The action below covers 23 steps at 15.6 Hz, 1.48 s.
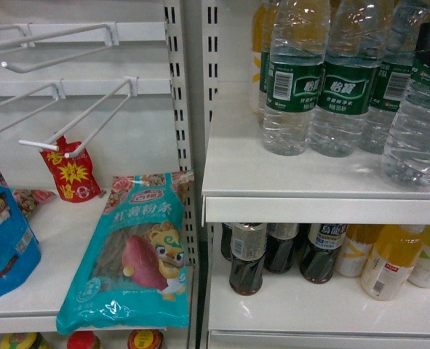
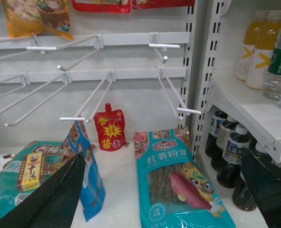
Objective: Move water from second to third shelf
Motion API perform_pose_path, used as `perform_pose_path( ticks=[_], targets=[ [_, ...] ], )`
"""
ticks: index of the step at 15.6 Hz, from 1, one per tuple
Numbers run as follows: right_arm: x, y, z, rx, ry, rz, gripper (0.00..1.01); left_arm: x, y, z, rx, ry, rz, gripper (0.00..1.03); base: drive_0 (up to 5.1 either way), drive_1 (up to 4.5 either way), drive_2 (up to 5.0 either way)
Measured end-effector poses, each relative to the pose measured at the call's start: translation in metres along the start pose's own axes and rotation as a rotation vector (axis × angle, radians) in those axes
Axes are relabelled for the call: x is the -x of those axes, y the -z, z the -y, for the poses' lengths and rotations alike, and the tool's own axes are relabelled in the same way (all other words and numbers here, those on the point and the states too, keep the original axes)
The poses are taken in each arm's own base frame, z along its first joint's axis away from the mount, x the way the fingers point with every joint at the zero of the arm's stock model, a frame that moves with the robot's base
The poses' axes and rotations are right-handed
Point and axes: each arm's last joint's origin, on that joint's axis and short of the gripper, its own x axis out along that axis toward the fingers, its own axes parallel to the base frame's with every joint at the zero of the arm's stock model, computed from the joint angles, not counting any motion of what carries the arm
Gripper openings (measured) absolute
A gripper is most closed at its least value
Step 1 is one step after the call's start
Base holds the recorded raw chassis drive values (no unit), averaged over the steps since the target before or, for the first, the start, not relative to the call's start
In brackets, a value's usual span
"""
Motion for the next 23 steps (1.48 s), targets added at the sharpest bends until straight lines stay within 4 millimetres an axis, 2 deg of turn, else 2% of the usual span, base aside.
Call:
perform_pose_path(
  ticks=[5, 14, 15, 18, 19, 21, 22, 23],
  targets=[
    [-0.0129, 0.0003, 0.0013, -0.024, 0.043, -0.013, 0.43, 0.0, 0.0, 0.0, 0.0, 0.0, 0.0, 0.98, 0.0, 0.0, 0.0],
    [-0.0129, 0.0003, 0.0014, -0.031, 0.052, -0.009, 0.44, 0.0, 0.0, 0.0, 0.0, 0.0, 0.0, 0.98, 0.0, 0.0, 0.0],
    [-0.0127, 0.0013, 0.0019, -0.031, 0.058, -0.008, 0.61, 0.0, 0.0, 0.0, 0.0, 0.0, 0.0, 0.98, 0.0, 0.0, 0.0],
    [-0.0125, 0.0016, 0.0024, -0.031, 0.058, -0.005, 0.65, 0.0, 0.0, 0.0, 0.0, 0.0, 0.0, 0.98, 0.0, 0.0, 0.0],
    [-0.0124, -0.0002, 0.0029, -0.033, 0.058, 0.014, 0.73, 0.0, 0.0, 0.0, 0.0, 0.0, 0.0, 0.98, 0.0, 0.0, 0.0],
    [-0.0108, -0.0031, 0.0038, -0.034, 0.06, 0.028, 0.95, 0.0, 0.0, 0.0, 0.0, 0.0, 0.0, 0.98, 0.0, 0.0, 0.0],
    [-0.0108, -0.0029, 0.0038, -0.035, 0.059, 0.026, 1.0, 0.0, 0.0, 0.0, 0.0, 0.0, 0.0, 0.98, 0.0, 0.0, 0.0],
    [-0.0108, -0.0029, 0.0038, -0.034, 0.059, 0.026, 0.97, 0.0, 0.0, 0.0, 0.0, 0.0, 0.0, 0.98, 0.0, 0.0, 0.0]
  ],
)
